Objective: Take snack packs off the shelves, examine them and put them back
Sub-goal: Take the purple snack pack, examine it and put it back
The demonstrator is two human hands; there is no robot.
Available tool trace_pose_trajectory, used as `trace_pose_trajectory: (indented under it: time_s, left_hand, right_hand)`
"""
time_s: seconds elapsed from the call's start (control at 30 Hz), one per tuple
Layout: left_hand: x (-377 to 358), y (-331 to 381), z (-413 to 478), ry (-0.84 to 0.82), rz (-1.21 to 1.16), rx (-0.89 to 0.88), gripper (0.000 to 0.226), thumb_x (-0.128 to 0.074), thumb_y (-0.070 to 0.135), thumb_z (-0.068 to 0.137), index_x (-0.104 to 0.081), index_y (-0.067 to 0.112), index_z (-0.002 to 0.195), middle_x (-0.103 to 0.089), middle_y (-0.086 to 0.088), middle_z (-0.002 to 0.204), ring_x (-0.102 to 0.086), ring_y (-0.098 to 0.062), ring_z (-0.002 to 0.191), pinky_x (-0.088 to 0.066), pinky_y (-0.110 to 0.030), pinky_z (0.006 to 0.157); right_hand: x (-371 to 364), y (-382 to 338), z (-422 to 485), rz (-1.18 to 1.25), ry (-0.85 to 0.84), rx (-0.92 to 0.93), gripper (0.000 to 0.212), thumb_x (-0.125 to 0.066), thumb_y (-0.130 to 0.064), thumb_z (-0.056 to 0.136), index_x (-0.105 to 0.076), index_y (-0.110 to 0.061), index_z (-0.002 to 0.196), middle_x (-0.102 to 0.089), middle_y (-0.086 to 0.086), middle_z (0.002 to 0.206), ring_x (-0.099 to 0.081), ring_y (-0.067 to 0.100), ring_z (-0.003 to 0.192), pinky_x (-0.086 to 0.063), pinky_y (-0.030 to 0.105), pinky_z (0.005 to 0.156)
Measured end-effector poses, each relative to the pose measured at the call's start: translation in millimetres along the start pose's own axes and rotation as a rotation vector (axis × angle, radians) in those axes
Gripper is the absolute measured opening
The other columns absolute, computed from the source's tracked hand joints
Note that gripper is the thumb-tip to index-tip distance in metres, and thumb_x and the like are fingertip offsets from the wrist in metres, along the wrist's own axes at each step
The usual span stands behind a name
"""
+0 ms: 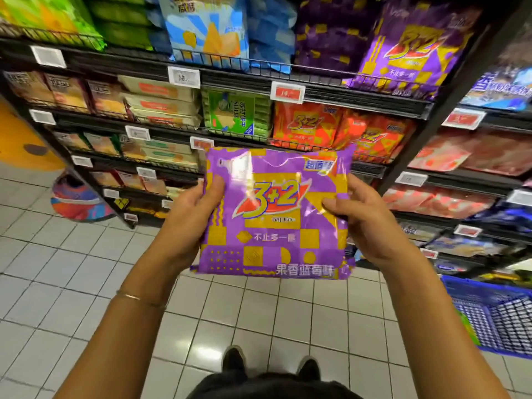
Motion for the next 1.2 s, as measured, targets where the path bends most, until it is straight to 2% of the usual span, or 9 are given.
trace_pose_trajectory:
  time_s: [0.13, 0.2, 0.33, 0.5, 0.63, 0.73, 0.87, 1.0, 1.2]
  left_hand:
    - [-27, -32, -10, -0.083, -0.280, 0.306, 0.059, -0.064, 0.062, 0.083, -0.079, 0.019, 0.120, -0.075, -0.017, 0.125, -0.074, -0.036, 0.110, -0.063, -0.056, 0.084]
    - [-39, -38, -12, -0.109, -0.383, 0.355, 0.055, -0.064, 0.059, 0.085, -0.080, 0.018, 0.119, -0.074, -0.017, 0.127, -0.074, -0.035, 0.111, -0.064, -0.053, 0.080]
    - [-52, -39, -10, -0.125, -0.430, 0.370, 0.049, -0.064, 0.054, 0.090, -0.080, 0.018, 0.119, -0.075, -0.016, 0.125, -0.076, -0.034, 0.106, -0.064, -0.048, 0.076]
    - [-61, -37, -8, -0.122, -0.420, 0.409, 0.039, -0.068, 0.049, 0.088, -0.085, 0.019, 0.104, -0.082, -0.010, 0.100, -0.080, -0.025, 0.076, -0.063, -0.037, 0.058]
    - [-67, -45, -3, -0.129, -0.518, 0.474, 0.043, -0.063, 0.055, 0.087, -0.084, 0.019, 0.078, -0.079, 0.000, 0.073, -0.072, -0.010, 0.051, -0.057, -0.023, 0.045]
    - [-72, -49, 1, -0.197, -0.622, 0.521, 0.044, -0.070, 0.058, 0.079, -0.083, 0.017, 0.083, -0.078, 0.005, 0.076, -0.071, -0.006, 0.064, -0.057, -0.015, 0.058]
    - [-77, -47, 3, -0.277, -0.719, 0.546, 0.070, -0.104, 0.044, 0.043, -0.080, 0.011, 0.100, -0.078, -0.003, 0.094, -0.071, -0.014, 0.081, -0.065, -0.026, 0.064]
    - [-67, -58, 9, -0.180, -0.693, 0.553, 0.061, -0.084, 0.059, 0.061, -0.080, 0.010, 0.095, -0.077, -0.008, 0.099, -0.075, -0.027, 0.080, -0.063, -0.035, 0.054]
    - [-65, -63, 15, -0.182, -0.654, 0.534, 0.056, -0.072, 0.066, 0.071, -0.082, 0.013, 0.087, -0.079, -0.004, 0.084, -0.076, -0.022, 0.070, -0.062, -0.032, 0.051]
  right_hand:
    - [21, 17, -6, 0.158, 0.167, -0.145, 0.043, -0.075, -0.026, 0.079, -0.068, -0.010, 0.118, -0.077, 0.014, 0.109, -0.075, 0.029, 0.088, -0.059, 0.049, 0.086]
    - [24, 23, -10, 0.201, 0.218, -0.210, 0.042, -0.075, -0.031, 0.078, -0.070, -0.013, 0.116, -0.072, 0.023, 0.122, -0.069, 0.040, 0.104, -0.053, 0.060, 0.095]
    - [26, 23, -12, 0.201, 0.189, -0.252, 0.050, -0.078, -0.043, 0.070, -0.072, -0.018, 0.112, -0.075, 0.020, 0.110, -0.073, 0.030, 0.072, -0.060, 0.040, 0.061]
    - [19, 28, -10, 0.361, 0.100, -0.327, 0.028, -0.070, -0.044, 0.081, -0.085, -0.021, 0.086, -0.080, 0.011, 0.095, -0.078, 0.026, 0.072, -0.061, 0.036, 0.055]
    - [13, 24, -2, 0.480, 0.030, -0.304, 0.035, -0.062, -0.041, 0.092, -0.083, -0.015, 0.098, -0.080, 0.010, 0.097, -0.079, 0.021, 0.078, -0.064, 0.033, 0.061]
    - [9, 23, 3, 0.573, -0.006, -0.297, 0.038, -0.059, -0.039, 0.094, -0.081, -0.009, 0.100, -0.080, 0.011, 0.095, -0.078, 0.019, 0.077, -0.063, 0.030, 0.059]
    - [6, 30, 6, 0.645, -0.012, -0.329, 0.040, -0.058, -0.039, 0.096, -0.082, -0.008, 0.091, -0.080, 0.009, 0.084, -0.077, 0.016, 0.068, -0.061, 0.026, 0.053]
    - [3, 33, 7, 0.687, -0.008, -0.366, 0.049, -0.052, -0.041, 0.103, -0.083, -0.007, 0.086, -0.080, 0.008, 0.082, -0.078, 0.015, 0.068, -0.061, 0.026, 0.054]
    - [7, 34, 10, 0.595, -0.010, -0.352, 0.045, -0.051, -0.039, 0.104, -0.083, -0.010, 0.092, -0.080, 0.009, 0.086, -0.078, 0.017, 0.071, -0.062, 0.030, 0.055]
Point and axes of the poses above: each hand's wrist, its own z-axis towards the middle knuckle, its own x-axis out of the back of the hand, y = z × x, the point moved 10 cm from there along z, towards the middle knuckle
